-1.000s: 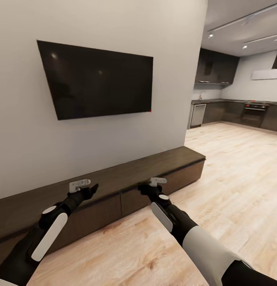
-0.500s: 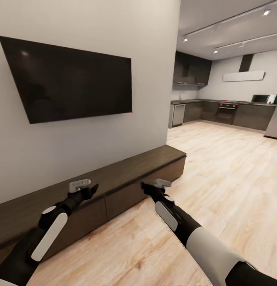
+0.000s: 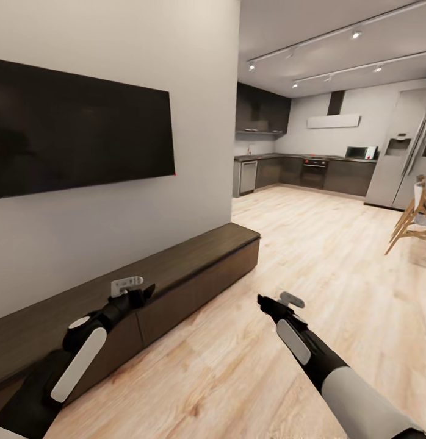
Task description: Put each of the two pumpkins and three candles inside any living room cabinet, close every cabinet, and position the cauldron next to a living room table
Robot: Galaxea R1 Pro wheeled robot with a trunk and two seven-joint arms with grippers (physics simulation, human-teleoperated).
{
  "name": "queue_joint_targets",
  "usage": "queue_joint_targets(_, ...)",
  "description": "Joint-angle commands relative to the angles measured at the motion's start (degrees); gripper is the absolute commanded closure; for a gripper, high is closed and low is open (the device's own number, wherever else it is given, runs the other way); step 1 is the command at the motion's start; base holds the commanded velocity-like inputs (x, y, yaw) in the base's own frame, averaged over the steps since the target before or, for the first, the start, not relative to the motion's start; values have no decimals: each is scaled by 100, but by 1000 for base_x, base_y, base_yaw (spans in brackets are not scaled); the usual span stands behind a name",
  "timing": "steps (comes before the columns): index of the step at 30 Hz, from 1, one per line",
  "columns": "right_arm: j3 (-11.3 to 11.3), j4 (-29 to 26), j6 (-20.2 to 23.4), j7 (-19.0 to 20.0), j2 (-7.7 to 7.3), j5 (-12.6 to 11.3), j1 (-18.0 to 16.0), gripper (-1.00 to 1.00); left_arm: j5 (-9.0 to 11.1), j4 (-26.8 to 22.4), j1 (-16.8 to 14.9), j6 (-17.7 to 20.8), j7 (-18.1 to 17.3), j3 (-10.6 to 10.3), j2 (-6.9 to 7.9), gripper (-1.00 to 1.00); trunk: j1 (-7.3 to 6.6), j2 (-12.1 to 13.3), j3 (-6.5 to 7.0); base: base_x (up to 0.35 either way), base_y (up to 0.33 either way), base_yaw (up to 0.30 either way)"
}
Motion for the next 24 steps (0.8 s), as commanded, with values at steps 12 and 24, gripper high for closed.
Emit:
queue_joint_targets(12,-389,-13,-57,-30,-353,-20,1339,-100,29,237,611,133,42,-466,19,-100,-1,-3,49,0,-20,-270)
queue_joint_targets(24,-410,18,21,1,-434,-38,1507,-100,16,178,751,137,38,-884,11,-100,-1,-3,81,0,-263,-229)
